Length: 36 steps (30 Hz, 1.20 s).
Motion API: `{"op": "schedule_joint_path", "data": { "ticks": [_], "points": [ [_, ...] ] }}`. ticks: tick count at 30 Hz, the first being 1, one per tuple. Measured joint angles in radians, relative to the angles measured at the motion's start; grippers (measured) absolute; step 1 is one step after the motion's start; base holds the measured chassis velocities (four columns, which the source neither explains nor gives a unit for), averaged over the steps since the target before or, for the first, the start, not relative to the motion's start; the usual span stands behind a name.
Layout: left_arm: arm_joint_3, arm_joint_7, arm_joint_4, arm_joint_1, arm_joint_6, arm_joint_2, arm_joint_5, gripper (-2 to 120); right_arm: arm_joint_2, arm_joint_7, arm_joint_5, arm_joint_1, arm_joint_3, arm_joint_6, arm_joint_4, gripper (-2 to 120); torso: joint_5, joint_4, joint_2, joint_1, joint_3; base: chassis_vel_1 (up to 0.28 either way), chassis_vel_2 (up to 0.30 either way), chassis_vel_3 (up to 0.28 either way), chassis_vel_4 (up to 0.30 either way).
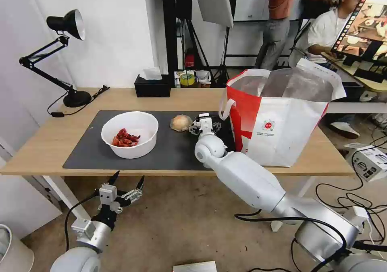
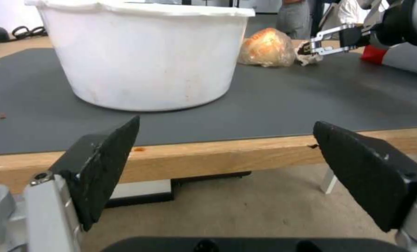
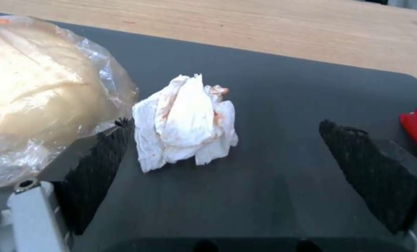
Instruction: Pick up the trash from the table and place it into the takeout bag.
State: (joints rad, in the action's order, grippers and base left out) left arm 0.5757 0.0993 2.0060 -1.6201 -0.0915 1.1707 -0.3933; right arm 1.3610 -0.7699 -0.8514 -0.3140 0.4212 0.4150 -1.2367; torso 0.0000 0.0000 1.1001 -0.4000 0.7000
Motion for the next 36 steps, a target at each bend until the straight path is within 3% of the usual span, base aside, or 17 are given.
{"op": "schedule_joint_path", "data": {
  "ticks": [21, 36],
  "points": [
    [-0.001, 0.002, -0.012, 0.004, -0.014, 0.0, 0.0, 100, 0.03, 0.057, -0.009, 0.037, -0.001, 0.009, 0.079, 100, 0.0, 0.0, 0.0, 0.0, 0.0, 0.0, 0.0, 0.0, 0.0],
    [-0.01, 0.002, -0.013, 0.008, -0.015, 0.0, -0.001, 100, 0.011, 0.046, -0.012, 0.032, -0.001, 0.011, 0.06, 100, 0.0001, 0.0, 0.0, 0.0, 0.0, 0.0, 0.0, 0.0, 0.0]
  ]
}}
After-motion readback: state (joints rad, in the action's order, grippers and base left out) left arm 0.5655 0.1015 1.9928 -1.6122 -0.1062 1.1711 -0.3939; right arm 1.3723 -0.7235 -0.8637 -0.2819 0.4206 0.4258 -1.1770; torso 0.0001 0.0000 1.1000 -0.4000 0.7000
